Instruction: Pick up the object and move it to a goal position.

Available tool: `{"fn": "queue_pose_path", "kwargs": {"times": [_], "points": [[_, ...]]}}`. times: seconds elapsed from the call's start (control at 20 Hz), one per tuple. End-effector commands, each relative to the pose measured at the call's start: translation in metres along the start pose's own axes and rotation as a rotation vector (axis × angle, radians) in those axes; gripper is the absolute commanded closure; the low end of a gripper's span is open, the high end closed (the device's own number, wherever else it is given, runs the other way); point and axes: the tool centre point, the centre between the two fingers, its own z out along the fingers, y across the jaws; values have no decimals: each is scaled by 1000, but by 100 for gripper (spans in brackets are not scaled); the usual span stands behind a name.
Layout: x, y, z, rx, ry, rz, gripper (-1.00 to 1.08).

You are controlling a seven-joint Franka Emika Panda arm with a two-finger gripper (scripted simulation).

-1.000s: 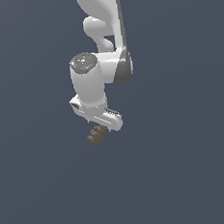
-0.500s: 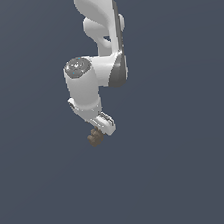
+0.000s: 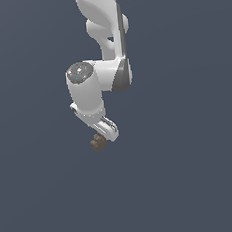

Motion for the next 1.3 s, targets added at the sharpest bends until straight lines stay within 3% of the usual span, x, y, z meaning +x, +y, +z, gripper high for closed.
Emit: {"fn": "queue_pose_path", "kwargs": {"times": [0.0, 0.55, 0.6, 1.25], "points": [[0, 1, 9, -1, -1, 1, -92], [0, 0, 45, -1, -1, 5, -92], [0, 0, 45, -1, -1, 5, 108], [-2, -2, 43, -1, -1, 5, 108]]}}
